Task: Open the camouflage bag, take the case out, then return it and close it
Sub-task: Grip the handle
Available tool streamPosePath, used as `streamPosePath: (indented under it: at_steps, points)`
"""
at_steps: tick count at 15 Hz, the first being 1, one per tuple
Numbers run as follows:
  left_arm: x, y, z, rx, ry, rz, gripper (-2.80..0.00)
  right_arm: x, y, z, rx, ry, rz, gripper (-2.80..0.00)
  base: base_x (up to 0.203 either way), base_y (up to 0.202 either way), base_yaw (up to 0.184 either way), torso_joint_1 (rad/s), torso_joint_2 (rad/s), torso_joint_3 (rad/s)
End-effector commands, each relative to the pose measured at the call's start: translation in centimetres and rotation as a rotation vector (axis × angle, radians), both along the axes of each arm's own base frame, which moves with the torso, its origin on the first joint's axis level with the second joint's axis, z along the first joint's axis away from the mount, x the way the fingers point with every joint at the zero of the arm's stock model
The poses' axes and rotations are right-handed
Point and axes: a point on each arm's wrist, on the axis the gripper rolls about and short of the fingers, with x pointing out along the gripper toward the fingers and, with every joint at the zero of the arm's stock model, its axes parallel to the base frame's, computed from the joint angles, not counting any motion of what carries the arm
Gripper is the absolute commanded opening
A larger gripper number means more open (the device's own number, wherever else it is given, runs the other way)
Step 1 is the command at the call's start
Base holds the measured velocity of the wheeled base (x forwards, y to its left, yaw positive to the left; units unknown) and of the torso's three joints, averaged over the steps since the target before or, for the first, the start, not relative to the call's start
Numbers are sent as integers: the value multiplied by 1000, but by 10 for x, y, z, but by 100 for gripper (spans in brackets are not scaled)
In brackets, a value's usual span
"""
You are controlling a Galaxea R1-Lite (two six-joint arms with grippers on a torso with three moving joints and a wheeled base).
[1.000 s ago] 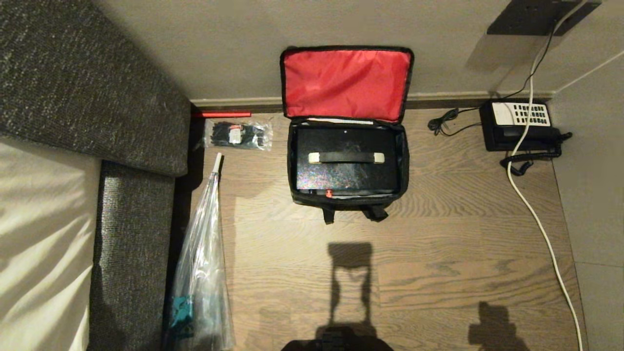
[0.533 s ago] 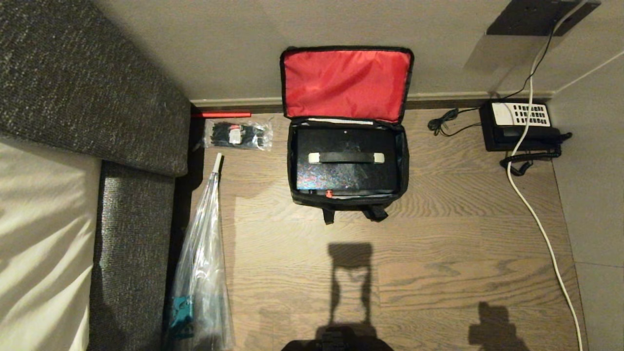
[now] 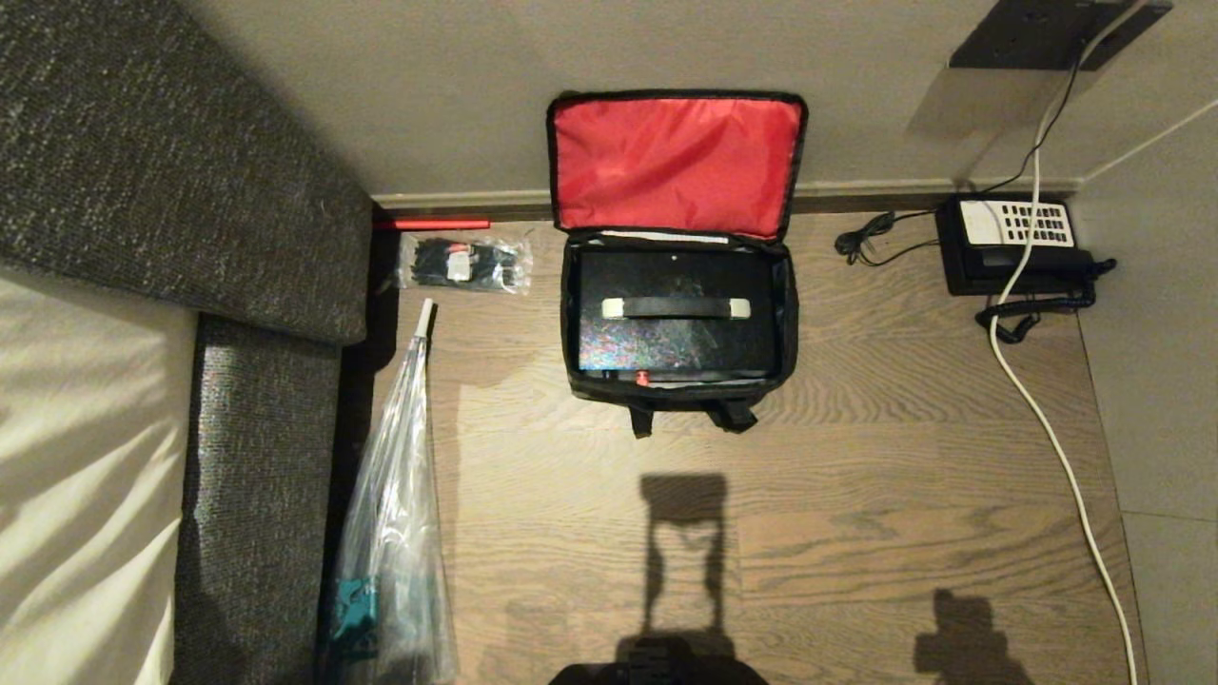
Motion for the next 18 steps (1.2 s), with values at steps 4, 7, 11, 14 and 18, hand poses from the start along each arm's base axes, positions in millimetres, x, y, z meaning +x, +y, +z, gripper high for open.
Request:
streamPosePath:
  at_steps: [4, 7, 11, 14, 18]
  points:
    - [0, 0, 0, 1, -1, 0, -280, 0, 0, -4, -25, 0, 8, -280, 0, 0, 0, 0, 0, 0]
    - [0, 0, 0, 1, -1, 0, -280, -9, 0, 19, -24, -61, 10, -280, 0, 0, 0, 0, 0, 0]
    - [0, 0, 0, 1, -1, 0, -280, -54, 0, 62, -20, 42, 49, -280, 0, 0, 0, 0, 0, 0]
    - [0, 0, 0, 1, -1, 0, -280, -54, 2, 50, -13, 157, 105, -280, 0, 0, 0, 0, 0, 0]
    - [0, 0, 0, 4, -1, 1, -280, -46, 5, 50, 16, 337, 254, -280, 0, 0, 0, 0, 0, 0]
